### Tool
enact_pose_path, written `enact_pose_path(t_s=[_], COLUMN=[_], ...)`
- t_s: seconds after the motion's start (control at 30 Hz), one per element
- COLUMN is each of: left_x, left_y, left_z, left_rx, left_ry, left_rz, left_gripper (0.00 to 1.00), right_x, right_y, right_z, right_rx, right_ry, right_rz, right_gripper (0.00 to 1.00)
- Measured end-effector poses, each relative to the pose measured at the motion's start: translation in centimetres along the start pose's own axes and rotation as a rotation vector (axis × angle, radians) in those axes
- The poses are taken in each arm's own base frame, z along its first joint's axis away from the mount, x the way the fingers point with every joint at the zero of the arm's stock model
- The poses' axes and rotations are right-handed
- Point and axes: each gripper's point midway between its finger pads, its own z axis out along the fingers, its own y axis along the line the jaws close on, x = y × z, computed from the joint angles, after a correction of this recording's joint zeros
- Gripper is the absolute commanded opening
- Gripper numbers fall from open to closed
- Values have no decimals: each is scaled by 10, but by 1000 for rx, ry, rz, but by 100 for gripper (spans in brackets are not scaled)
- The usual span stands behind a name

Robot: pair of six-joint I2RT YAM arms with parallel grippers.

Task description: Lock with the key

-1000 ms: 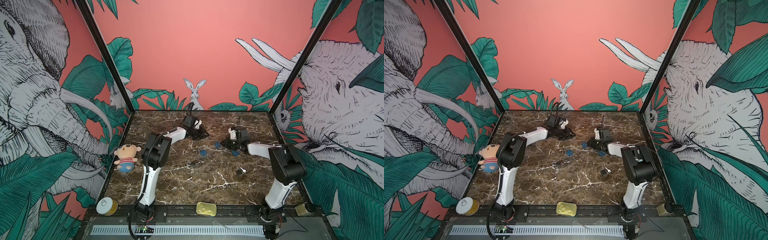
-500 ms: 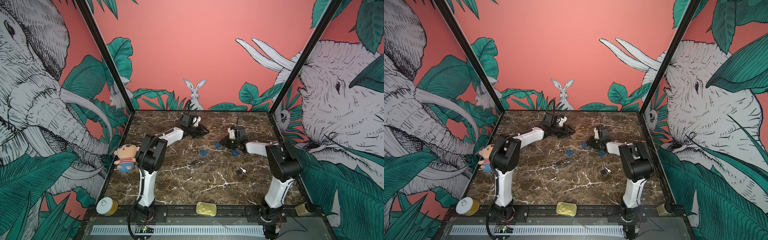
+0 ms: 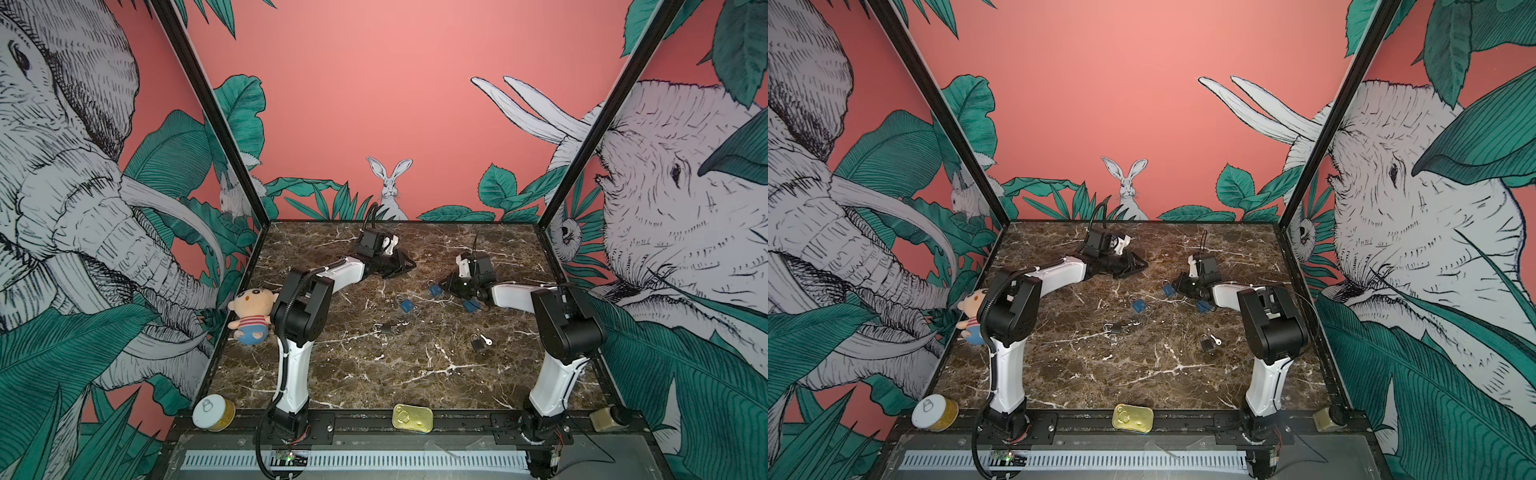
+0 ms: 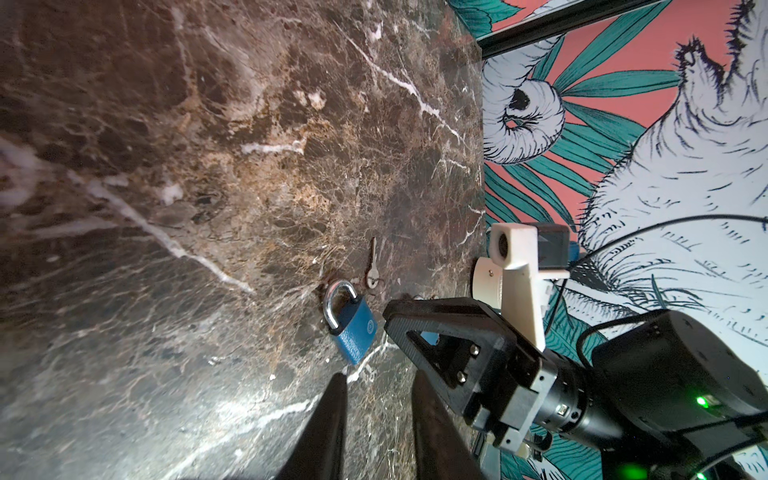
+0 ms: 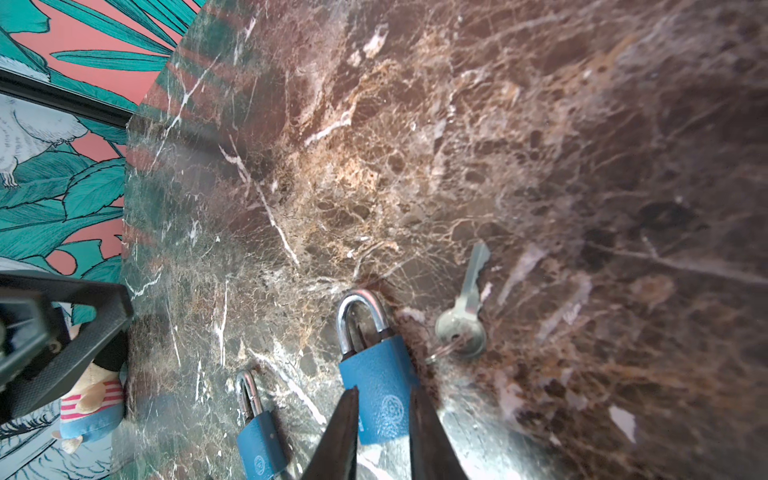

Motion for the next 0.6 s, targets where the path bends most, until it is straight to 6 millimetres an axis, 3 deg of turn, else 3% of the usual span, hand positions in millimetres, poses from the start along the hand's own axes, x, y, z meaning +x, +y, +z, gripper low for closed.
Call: enact_pose_path(t_s=[0.2, 0.37, 0.6], left_x=[3, 7, 22], left_y=[1, -5, -23], left_z=[-3, -12, -52], left_rx=[-1, 3, -21], left_ry=[0, -7, -49], left_rz=[-7, -1, 90], left_gripper=[30, 30, 30], right_x=[2, 1, 4], right_y=[-1, 8, 32], right_z=[-3, -17, -42], right_rx=[15, 17, 41], right_ry=[9, -10, -46], right_rz=[1, -21, -112], right_gripper=[24, 24, 24])
